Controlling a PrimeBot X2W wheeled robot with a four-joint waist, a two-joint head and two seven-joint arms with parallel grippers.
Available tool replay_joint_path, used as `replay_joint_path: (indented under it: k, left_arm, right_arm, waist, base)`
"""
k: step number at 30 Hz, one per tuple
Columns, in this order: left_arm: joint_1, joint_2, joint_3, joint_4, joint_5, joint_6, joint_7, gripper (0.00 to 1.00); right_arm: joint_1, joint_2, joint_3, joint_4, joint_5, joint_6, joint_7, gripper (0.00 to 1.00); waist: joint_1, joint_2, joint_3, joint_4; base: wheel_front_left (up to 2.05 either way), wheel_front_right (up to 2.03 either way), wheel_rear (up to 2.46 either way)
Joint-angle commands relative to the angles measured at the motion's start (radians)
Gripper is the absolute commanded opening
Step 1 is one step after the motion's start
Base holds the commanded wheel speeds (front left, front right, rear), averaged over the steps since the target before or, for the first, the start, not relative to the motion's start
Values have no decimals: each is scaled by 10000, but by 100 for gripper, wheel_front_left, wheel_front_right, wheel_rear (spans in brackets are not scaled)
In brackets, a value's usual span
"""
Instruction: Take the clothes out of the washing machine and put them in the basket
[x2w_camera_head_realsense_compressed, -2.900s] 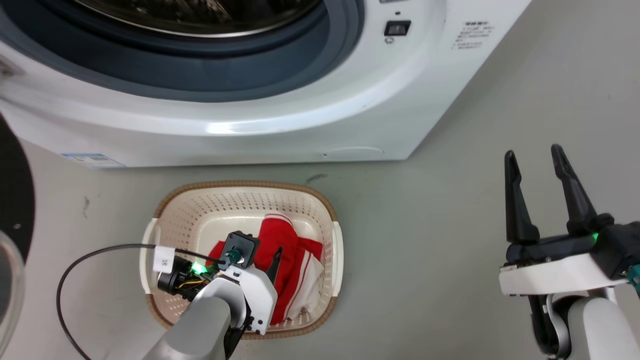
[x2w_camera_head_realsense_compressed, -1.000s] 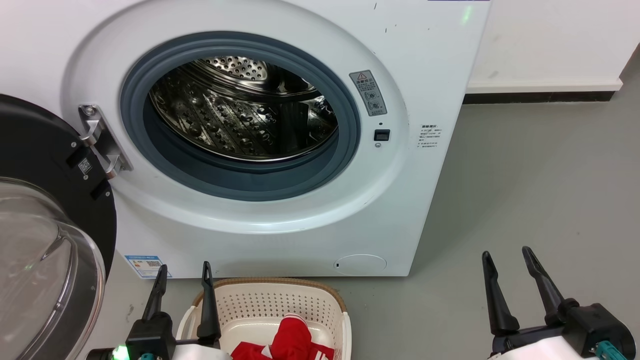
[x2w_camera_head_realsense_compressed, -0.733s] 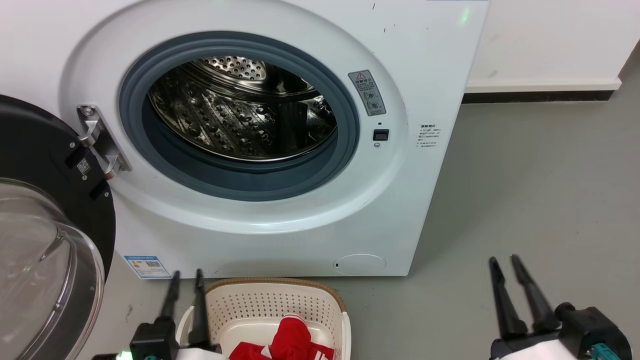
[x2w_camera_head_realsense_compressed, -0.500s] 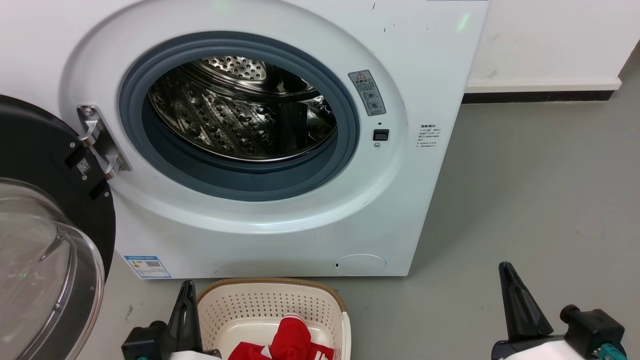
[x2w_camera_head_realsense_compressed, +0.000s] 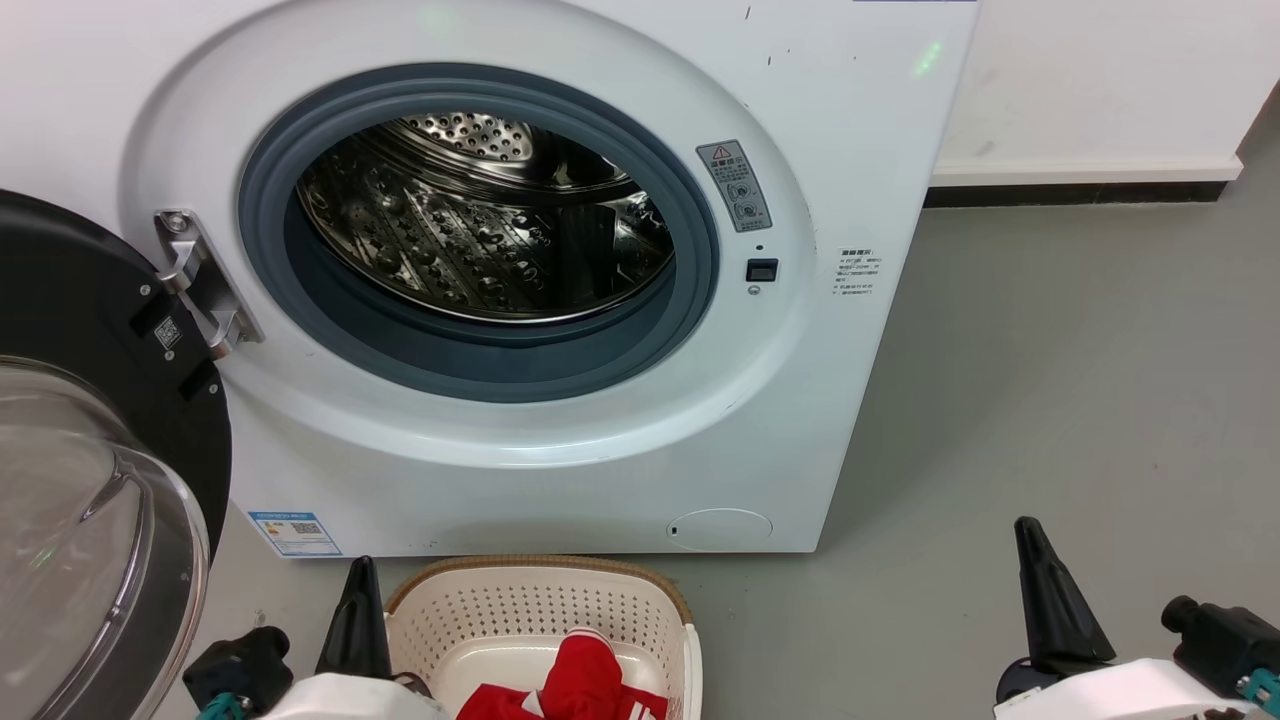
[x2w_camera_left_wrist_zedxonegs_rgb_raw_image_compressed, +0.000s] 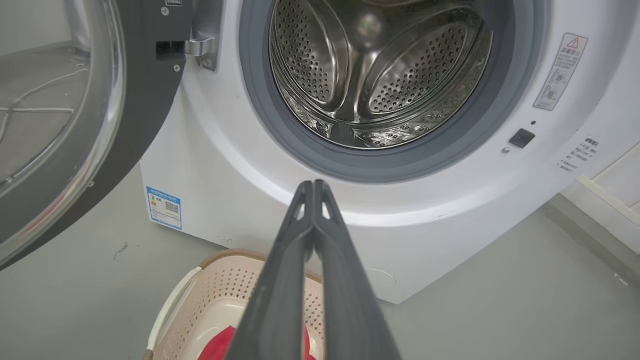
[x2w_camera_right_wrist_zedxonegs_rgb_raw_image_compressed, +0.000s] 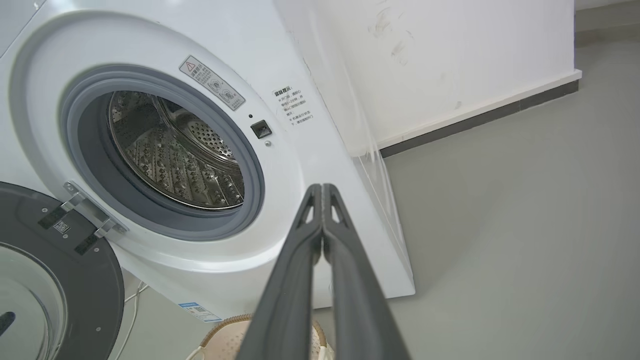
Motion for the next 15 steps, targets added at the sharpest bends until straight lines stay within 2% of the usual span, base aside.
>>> replay_joint_path:
  k: [1,15]
  left_arm:
    - [-306,69,60,-61,-513,-93,90,0]
    - [-635,109,263,152,-2823,-430,595,0]
  right_arm:
    - [-310,-96,-47,-57,544,-1,71,0]
    - [-632,-176,-170,214,2828,-1,530,0]
  waist:
    - [0,0,-1,5]
    - [0,0,-7,38]
  base:
    - [0,0,0]
    - [0,0,0]
